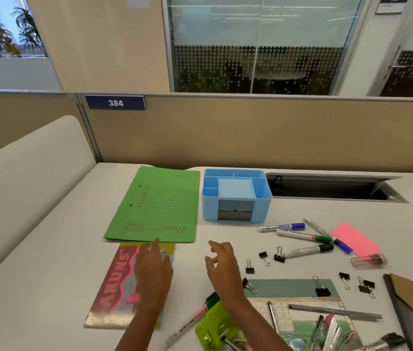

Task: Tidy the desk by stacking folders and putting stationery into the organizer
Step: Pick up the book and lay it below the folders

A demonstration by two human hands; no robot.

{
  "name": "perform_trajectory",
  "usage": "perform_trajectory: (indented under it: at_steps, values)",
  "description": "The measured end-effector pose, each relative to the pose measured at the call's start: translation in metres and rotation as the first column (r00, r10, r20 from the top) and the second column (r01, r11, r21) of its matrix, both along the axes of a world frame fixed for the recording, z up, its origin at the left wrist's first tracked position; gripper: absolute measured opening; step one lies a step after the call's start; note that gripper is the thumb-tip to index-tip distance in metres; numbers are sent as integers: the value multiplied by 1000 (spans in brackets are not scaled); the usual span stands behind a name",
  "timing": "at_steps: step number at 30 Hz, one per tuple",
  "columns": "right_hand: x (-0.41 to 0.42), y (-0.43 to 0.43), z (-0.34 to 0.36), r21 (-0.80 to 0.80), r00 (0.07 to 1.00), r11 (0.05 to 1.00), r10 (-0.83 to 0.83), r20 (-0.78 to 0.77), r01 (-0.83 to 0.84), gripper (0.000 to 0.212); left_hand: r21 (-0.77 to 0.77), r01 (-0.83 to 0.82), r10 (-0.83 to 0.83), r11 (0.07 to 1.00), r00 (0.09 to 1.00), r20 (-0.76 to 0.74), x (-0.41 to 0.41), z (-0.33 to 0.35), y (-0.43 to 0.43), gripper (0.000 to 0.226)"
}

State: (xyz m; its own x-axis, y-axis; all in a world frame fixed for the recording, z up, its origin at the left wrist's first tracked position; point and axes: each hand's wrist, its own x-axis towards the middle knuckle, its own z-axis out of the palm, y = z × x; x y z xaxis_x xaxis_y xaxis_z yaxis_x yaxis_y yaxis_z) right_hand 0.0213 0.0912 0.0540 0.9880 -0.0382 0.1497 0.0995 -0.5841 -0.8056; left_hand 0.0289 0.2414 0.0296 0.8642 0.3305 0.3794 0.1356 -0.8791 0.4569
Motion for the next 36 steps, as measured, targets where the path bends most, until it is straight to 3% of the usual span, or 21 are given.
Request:
perform_trajectory:
  at_steps: [5,9,15,20,25,27,29,31,36]
  values:
    - [-15,-92,8,-22,988,991,-128,92,130,32,-110,235,-222,966,968,119,-7,14,-101,29]
    - [-30,-165,4,-28,952,954,-297,77,299,31,-250,422,-401,871,906,135,-20,22,-179,42]
    - [-60,-234,-5,-65,928,926,-372,31,373,30,-323,555,-569,767,820,57,-41,12,-261,32]
    - [-79,-280,-8,-64,894,892,-446,46,448,28,-378,624,-682,684,731,-27,-56,13,-306,37]
    - [-95,-349,-17,-104,824,819,-566,24,565,25,-299,738,-787,605,611,-85,-69,13,-362,76]
    - [-102,-380,-22,-198,805,785,-591,46,587,22,-226,790,-821,571,556,-129,-73,19,-387,70]
    - [-109,-409,-23,-259,754,715,-650,97,649,25,-248,832,-868,496,472,-152,-78,25,-415,54]
    - [-118,-437,-17,-244,681,644,-722,118,725,25,-294,878,-920,378,320,-227,-84,29,-447,54]
    - [-142,-514,-19,-372,557,502,-829,48,781,28,-326,914,-943,240,140,-303,-101,33,-518,56]
